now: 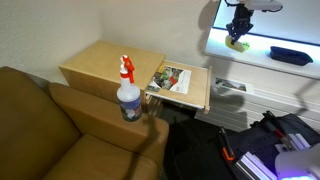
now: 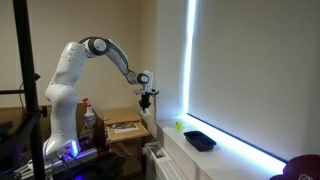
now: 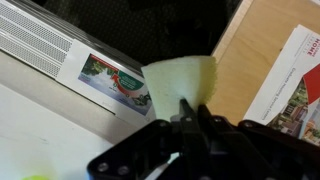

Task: Remove the object in the tray and put it on the side table.

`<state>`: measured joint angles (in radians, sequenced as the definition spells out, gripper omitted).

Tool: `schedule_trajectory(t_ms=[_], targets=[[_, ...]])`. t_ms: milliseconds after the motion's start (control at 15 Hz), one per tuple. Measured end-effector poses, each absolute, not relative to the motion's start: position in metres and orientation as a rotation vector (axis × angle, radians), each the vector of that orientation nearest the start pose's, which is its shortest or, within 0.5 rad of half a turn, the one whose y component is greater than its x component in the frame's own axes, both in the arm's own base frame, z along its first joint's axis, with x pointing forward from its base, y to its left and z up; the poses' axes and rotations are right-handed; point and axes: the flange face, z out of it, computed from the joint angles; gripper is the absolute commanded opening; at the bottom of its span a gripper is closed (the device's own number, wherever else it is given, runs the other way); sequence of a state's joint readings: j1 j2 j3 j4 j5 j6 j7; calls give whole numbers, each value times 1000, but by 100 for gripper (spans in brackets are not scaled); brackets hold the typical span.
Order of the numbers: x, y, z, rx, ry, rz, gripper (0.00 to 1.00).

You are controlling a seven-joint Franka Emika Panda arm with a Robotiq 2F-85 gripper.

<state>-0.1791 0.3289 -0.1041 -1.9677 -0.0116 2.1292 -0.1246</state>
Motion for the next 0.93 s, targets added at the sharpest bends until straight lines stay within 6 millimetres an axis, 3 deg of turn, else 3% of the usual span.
schedule_trajectory(t_ms=[200,333,467,667,733,800,933], targets=[[566,-170,288,-3126,243,287,2],[568,-146,276,-3106,122,325,2],[573,-88,264,-3076,-39,353,2],[578,18,262,-3048,-318,347,2],[579,54,265,-3040,-408,312,2],[578,90,271,-3027,-490,257,8],[577,144,292,-3000,-608,150,8]])
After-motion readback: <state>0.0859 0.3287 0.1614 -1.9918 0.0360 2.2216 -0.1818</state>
